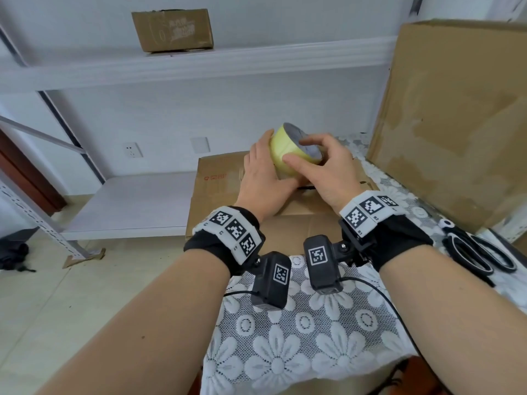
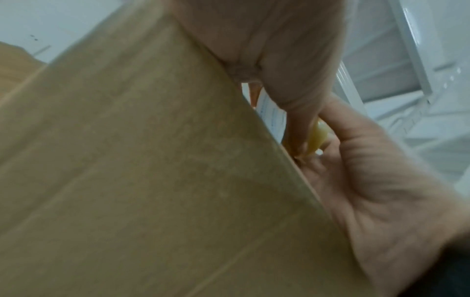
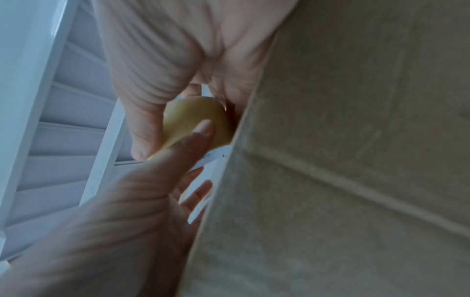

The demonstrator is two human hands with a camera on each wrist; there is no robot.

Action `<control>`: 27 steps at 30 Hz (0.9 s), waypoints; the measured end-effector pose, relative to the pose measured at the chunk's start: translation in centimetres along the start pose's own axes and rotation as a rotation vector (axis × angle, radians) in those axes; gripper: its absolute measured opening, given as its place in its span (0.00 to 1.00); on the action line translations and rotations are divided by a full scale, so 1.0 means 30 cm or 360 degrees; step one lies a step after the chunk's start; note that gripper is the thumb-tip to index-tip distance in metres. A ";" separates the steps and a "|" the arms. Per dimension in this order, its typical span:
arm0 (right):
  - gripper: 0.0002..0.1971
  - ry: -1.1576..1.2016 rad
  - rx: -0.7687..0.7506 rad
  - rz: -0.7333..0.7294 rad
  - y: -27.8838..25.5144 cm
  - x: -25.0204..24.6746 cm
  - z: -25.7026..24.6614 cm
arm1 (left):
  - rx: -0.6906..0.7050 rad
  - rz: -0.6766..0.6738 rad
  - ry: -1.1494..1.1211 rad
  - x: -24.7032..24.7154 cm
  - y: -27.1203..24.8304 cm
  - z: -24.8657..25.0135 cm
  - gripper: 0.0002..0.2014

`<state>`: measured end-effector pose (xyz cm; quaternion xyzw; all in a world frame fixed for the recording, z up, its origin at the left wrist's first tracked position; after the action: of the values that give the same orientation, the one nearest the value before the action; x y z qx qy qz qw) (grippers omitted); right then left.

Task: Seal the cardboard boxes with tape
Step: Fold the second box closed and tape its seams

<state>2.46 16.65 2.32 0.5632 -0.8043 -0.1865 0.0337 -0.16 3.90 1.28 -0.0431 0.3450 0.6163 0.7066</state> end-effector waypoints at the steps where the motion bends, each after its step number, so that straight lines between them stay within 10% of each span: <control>1: 0.22 0.0047 0.0009 -0.0008 0.000 -0.003 -0.004 | -0.0042 -0.0009 -0.0068 -0.002 0.002 -0.003 0.45; 27: 0.20 0.0100 -0.0009 -0.0130 0.008 0.008 0.000 | 0.0022 -0.0153 -0.0557 -0.013 0.008 -0.016 0.49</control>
<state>2.16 16.49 2.34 0.6010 -0.7787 -0.1720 0.0528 -0.57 3.40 1.21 0.0534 0.2186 0.5775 0.7847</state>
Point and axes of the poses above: each hand's wrist, its own y-axis towards the middle knuckle, its own x-axis out of the palm, z = x × y, the point moved 2 cm from there along y, towards the middle knuckle, and after that the axes turned 2 degrees about x, right-handed, at the moved point
